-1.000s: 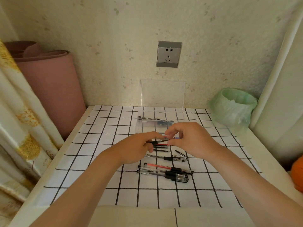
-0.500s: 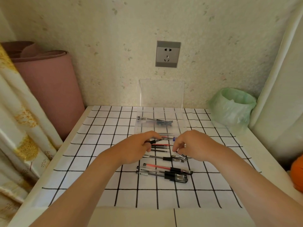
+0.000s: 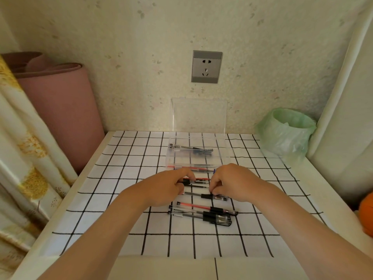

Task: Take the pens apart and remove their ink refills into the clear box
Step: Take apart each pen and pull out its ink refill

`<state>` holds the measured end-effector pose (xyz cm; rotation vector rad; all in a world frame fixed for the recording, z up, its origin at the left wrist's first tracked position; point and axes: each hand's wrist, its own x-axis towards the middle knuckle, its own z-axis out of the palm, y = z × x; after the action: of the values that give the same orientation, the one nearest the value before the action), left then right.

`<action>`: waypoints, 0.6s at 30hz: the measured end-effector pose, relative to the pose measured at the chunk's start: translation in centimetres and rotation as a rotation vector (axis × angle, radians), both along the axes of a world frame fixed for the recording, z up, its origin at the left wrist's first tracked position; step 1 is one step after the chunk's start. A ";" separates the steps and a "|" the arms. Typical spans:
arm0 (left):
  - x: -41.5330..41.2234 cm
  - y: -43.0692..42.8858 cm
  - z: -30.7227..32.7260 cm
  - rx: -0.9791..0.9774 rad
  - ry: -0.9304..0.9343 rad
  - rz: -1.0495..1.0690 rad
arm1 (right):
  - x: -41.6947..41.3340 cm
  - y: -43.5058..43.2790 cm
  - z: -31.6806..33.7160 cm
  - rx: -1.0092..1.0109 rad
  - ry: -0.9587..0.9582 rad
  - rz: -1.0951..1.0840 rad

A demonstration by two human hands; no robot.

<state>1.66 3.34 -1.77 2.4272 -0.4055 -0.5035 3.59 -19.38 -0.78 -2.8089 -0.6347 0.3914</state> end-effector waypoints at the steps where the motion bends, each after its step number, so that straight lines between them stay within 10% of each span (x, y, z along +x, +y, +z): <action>1: 0.0 0.0 0.0 0.002 0.003 0.001 | 0.0 0.0 -0.1 -0.001 -0.005 0.007; 18: -0.2 0.0 -0.1 0.045 -0.065 -0.025 | -0.1 0.0 0.0 -0.032 -0.044 0.035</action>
<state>1.49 3.33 -1.92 2.4898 -0.4579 -0.4497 3.54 -19.37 -0.79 -2.8475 -0.6934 0.3499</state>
